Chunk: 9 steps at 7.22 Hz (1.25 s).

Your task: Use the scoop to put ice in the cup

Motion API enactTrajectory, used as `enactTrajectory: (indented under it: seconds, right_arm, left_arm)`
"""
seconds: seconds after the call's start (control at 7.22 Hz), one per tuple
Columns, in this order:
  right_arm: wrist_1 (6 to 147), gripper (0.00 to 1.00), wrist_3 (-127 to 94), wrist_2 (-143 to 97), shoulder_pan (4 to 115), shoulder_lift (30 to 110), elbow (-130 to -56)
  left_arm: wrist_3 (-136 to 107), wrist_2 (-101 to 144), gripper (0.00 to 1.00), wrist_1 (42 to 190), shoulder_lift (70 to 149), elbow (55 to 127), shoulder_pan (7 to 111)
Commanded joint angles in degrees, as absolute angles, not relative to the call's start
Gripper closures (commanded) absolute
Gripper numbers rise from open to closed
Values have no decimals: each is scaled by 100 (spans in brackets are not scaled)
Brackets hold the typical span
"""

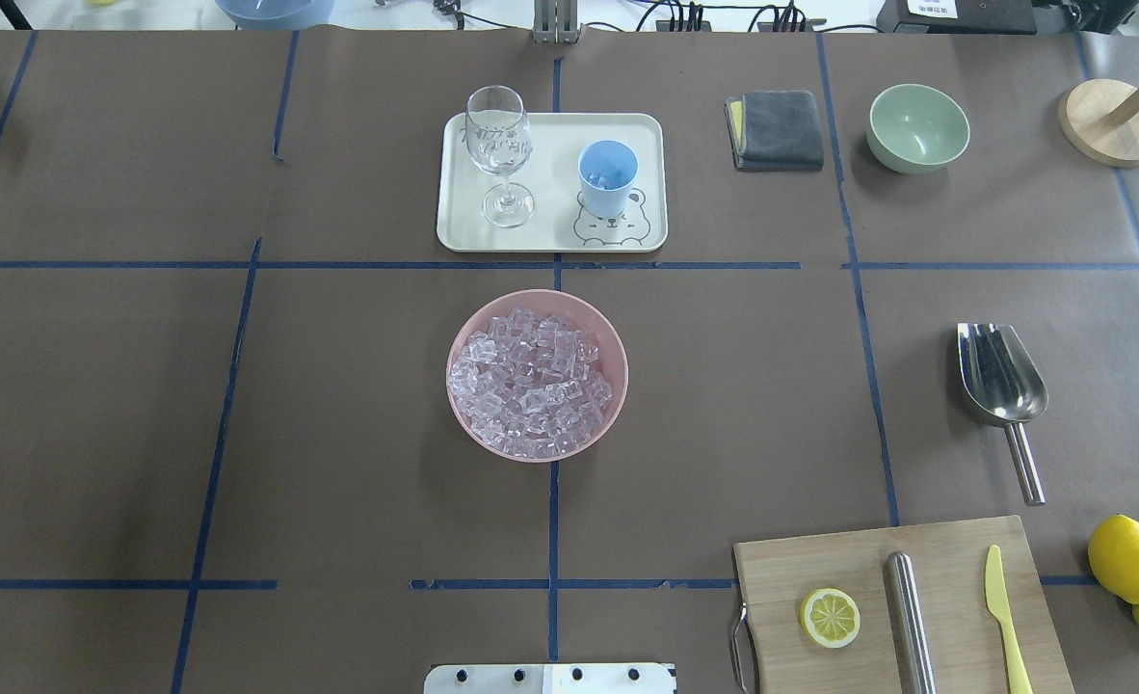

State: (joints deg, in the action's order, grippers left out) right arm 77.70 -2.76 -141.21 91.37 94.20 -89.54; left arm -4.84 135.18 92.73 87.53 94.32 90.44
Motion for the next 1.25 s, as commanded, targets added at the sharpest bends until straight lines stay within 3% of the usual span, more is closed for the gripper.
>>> enactTrajectory:
  seconds: [0.0, 0.28, 1.11]
  right_arm:
    - [7970, 0, -738, -14124, 9202, 9439, -9332]
    - [8261, 0, -738, -14124, 9202, 9536, -9668]
    - [8200, 0, -738, -14098, 9193, 9501, -9633]
  left_arm:
    - [-483, 13518, 0, 9272, 8719, 9457, 9044]
    - [-483, 13509, 0, 9281, 8727, 9475, 9044]
    - [-501, 13526, 0, 9281, 8763, 9475, 9044]
